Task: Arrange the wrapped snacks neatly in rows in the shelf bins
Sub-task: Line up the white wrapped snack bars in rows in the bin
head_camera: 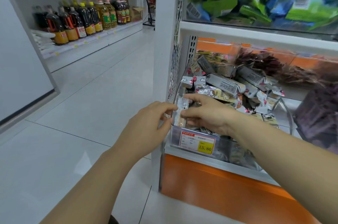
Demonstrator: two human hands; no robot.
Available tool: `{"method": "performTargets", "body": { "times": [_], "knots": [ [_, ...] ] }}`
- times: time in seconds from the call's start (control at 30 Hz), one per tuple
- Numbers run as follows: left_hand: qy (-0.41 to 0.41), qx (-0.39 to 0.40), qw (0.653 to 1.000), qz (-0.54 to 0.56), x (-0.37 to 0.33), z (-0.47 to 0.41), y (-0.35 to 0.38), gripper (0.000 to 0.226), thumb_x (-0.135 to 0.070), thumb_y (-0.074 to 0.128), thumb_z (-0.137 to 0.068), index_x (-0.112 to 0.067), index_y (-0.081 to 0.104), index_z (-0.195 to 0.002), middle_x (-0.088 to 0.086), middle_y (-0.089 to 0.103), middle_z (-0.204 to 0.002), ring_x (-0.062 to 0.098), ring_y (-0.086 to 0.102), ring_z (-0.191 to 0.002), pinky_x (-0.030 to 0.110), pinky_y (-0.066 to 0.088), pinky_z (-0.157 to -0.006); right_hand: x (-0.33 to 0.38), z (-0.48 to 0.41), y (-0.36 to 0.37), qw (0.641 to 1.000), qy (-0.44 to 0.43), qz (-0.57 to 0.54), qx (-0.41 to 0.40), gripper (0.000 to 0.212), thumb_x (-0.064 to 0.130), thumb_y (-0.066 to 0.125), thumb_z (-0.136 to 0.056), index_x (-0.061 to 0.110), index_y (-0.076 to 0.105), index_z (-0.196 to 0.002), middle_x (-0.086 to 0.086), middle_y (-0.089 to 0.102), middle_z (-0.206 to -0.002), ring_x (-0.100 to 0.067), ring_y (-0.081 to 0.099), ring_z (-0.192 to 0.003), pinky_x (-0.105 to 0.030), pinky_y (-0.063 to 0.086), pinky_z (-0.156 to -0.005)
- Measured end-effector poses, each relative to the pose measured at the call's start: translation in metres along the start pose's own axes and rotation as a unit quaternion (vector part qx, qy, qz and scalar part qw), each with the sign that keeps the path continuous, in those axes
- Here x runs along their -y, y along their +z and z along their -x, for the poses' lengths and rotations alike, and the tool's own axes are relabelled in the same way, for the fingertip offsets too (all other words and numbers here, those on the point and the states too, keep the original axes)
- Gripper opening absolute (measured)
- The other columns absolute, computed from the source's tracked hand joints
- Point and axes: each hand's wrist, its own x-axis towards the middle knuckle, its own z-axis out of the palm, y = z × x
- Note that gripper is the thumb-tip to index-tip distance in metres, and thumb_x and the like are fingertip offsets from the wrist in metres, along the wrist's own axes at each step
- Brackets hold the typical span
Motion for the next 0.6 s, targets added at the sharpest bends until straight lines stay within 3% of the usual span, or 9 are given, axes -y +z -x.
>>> {"method": "performTargets", "body": {
  "times": [0.1,0.2,0.3,0.4,0.43,0.5,0.6],
  "knots": [
    [0.004,0.002,1.000,-0.002,0.000,0.001,0.000,0.032,-0.020,0.054,-0.093,-0.033,0.057,-0.121,-0.016,0.057,-0.108,0.001,0.056,-0.097,0.033,0.049,-0.089,0.002,0.006,0.003,0.999,-0.027,0.043,0.017,0.041,0.002,0.066,-0.084,0.017,0.049,-0.117,-0.004,0.059,-0.067,-0.017,0.058,-0.061,-0.034,0.052,-0.068],
    [0.010,-0.010,1.000,-0.007,0.000,0.000,-0.002,0.030,-0.021,0.054,-0.093,-0.033,0.057,-0.120,-0.015,0.056,-0.106,0.001,0.055,-0.095,0.032,0.050,-0.087,0.006,0.020,0.003,0.980,-0.107,0.167,-0.003,0.016,0.012,0.068,-0.085,0.016,0.058,-0.097,-0.007,0.057,-0.071,-0.011,0.060,-0.060,-0.028,0.055,-0.063],
    [-0.009,-0.050,0.998,0.046,-0.003,0.001,-0.007,0.026,-0.018,0.054,-0.093,-0.034,0.058,-0.114,-0.015,0.059,-0.093,-0.002,0.057,-0.084,0.014,0.047,-0.079,0.011,0.037,-0.004,0.936,-0.225,0.248,-0.112,0.025,0.018,0.068,-0.086,0.023,0.060,-0.109,-0.002,0.061,-0.076,-0.010,0.055,-0.066,-0.015,0.046,-0.062],
    [-0.072,-0.044,0.978,0.193,-0.013,0.003,-0.012,0.018,-0.022,0.051,-0.096,-0.030,0.059,-0.110,-0.008,0.068,-0.080,0.000,0.064,-0.074,0.005,0.044,-0.068,0.011,0.059,-0.009,0.919,-0.290,0.220,-0.151,0.036,0.013,0.066,-0.086,0.037,0.054,-0.112,-0.009,0.061,-0.072,-0.005,0.050,-0.057,-0.011,0.041,-0.054],
    [-0.088,-0.027,0.966,0.240,-0.017,0.003,-0.013,0.019,-0.024,0.049,-0.097,-0.027,0.059,-0.113,-0.007,0.070,-0.081,0.002,0.066,-0.074,0.007,0.047,-0.068,0.009,0.066,-0.008,0.916,-0.310,0.212,-0.141,0.039,0.008,0.066,-0.086,0.039,0.055,-0.109,-0.009,0.065,-0.079,-0.003,0.053,-0.059,-0.012,0.042,-0.056],
    [-0.115,0.017,0.939,0.323,-0.025,0.005,-0.015,0.024,-0.031,0.043,-0.098,-0.027,0.057,-0.117,-0.005,0.073,-0.085,0.006,0.069,-0.077,0.015,0.052,-0.070,0.003,0.076,-0.005,0.899,-0.354,0.230,-0.115,0.045,-0.002,0.064,-0.084,0.037,0.059,-0.107,0.003,0.063,-0.108,-0.003,0.062,-0.083,-0.018,0.050,-0.069],
    [-0.142,0.047,0.891,0.429,-0.034,0.007,-0.015,0.024,-0.038,0.042,-0.097,-0.032,0.056,-0.115,-0.008,0.073,-0.081,0.011,0.071,-0.076,0.025,0.053,-0.072,-0.007,0.087,0.002,0.878,-0.375,0.285,-0.086,0.047,-0.005,0.065,-0.082,0.036,0.062,-0.106,0.013,0.047,-0.130,0.002,0.052,-0.114,-0.015,0.048,-0.086]
  ]
}}
